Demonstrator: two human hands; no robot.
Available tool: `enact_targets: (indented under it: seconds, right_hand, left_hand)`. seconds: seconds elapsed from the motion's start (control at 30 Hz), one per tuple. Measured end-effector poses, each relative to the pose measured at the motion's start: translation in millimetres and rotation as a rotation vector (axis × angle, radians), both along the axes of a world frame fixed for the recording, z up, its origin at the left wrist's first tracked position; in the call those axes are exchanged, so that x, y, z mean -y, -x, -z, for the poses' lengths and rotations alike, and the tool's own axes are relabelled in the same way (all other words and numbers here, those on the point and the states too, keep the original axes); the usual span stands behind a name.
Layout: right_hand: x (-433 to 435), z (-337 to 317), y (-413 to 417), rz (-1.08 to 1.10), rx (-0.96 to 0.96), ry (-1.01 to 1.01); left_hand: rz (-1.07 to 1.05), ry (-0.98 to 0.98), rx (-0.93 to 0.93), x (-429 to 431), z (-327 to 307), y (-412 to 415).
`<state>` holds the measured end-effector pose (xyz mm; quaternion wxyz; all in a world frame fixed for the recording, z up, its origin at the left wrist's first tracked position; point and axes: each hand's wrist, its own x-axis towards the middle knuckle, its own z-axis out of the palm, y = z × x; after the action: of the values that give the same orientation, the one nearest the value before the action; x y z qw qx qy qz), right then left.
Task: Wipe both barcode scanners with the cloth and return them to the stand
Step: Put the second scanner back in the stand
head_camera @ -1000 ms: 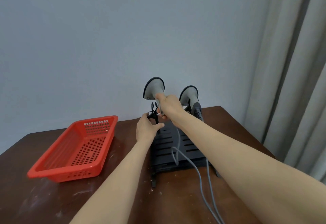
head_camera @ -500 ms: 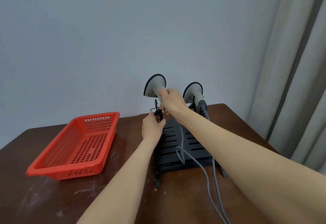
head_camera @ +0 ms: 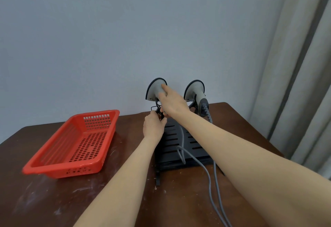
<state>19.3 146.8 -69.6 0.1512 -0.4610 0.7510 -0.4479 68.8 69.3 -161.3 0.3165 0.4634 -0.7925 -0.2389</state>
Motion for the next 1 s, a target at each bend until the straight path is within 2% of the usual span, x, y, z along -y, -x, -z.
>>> enact_targets:
  seconds: [0.33, 0.4, 0.5, 0.57, 1.0]
  right_hand:
    - [-7, -2, -3, 0.041, -0.245, -0.157]
    - [-6, 5, -6, 0.039, -0.253, -0.178]
    - [-6, 9, -7, 0.040, -0.270, -0.186]
    - [-7, 10, -6, 0.034, -0.283, -0.196]
    - [-8, 13, 1, -0.006, -0.270, -0.207]
  left_hand:
    - [0.025, 0.010, -0.003, -5, -1, 1]
    - [0.017, 0.001, -0.001, -4, -2, 0]
    - [0.025, 0.066, 0.146, 1, -1, 1]
    - [0.028, 0.070, 0.173, 2, -3, 1]
    - [0.017, 0.036, 0.127, 3, -3, 1]
